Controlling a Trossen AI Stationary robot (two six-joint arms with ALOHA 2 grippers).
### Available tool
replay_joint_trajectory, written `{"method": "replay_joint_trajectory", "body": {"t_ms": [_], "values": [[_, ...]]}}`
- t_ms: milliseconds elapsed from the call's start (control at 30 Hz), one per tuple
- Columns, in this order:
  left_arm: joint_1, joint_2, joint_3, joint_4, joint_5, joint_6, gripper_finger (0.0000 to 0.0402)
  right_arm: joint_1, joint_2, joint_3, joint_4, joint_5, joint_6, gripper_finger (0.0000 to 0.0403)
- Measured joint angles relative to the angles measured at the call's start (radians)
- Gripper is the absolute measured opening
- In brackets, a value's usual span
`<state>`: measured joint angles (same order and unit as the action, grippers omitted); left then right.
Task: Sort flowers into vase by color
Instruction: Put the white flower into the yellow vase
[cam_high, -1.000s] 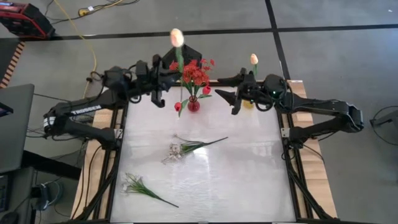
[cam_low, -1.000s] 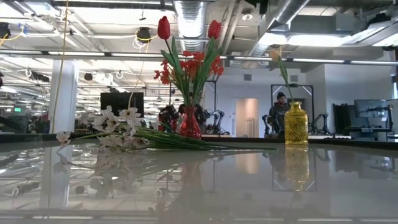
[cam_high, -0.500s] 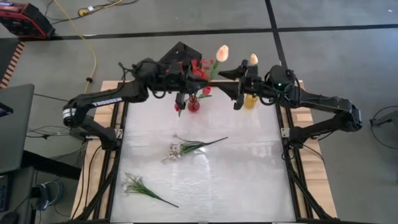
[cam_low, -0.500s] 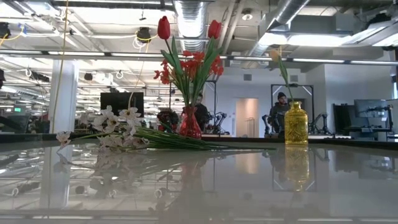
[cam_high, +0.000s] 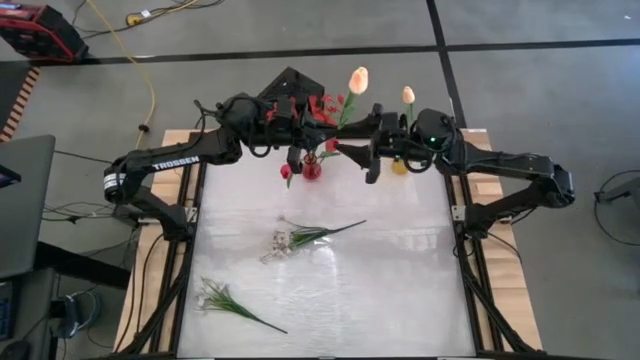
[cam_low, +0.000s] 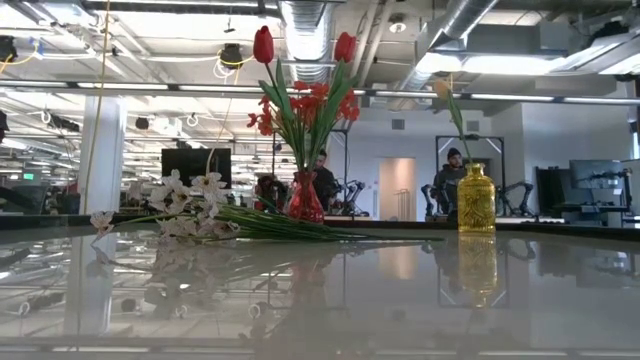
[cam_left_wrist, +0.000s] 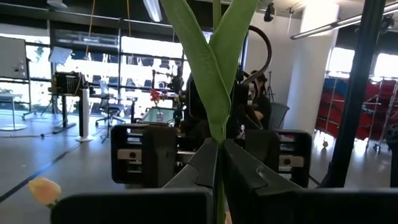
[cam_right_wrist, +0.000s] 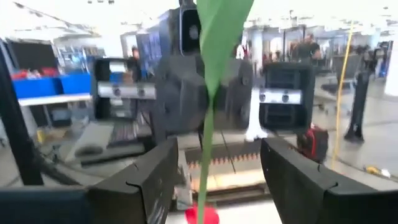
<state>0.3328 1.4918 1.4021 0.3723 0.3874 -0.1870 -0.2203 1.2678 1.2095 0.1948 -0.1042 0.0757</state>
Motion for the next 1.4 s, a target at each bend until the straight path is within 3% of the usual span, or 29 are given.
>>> {"method": "replay_joint_trajectory", "body": {"t_ms": [400,533,733,800,1000,1167,1400], "values": [[0.000,0.000,0.000,-0.020,-0.002,-0.018,0.0000,0.011,0.047,-0.002,0.045,-0.005,0.048,0.0242],[0.000,0.000,0.000,-0.023,-0.004,-0.027,0.0000,0.011,0.044,-0.003,0.045,-0.004,0.056,0.0184],[-0.001,0.000,0.000,-0.027,-0.062,-0.071,0.0006,0.010,0.016,-0.003,0.023,-0.001,0.074,0.0042],[0.003,-0.006,0.000,-0.035,-0.058,-0.073,0.0018,0.010,-0.005,-0.003,-0.001,0.000,0.067,0.0019],[0.039,-0.050,-0.001,-0.165,-0.056,-0.081,0.0085,-0.011,-0.102,-0.002,-0.107,-0.003,0.064,0.0025],[0.081,-0.110,-0.002,-0.313,-0.059,-0.062,0.0144,-0.039,-0.198,-0.002,-0.312,0.007,0.003,0.0019],[0.101,-0.218,-0.002,-0.481,-0.065,0.035,0.0177,-0.103,-0.334,-0.003,-0.604,0.142,-0.032,0.0019]]}}
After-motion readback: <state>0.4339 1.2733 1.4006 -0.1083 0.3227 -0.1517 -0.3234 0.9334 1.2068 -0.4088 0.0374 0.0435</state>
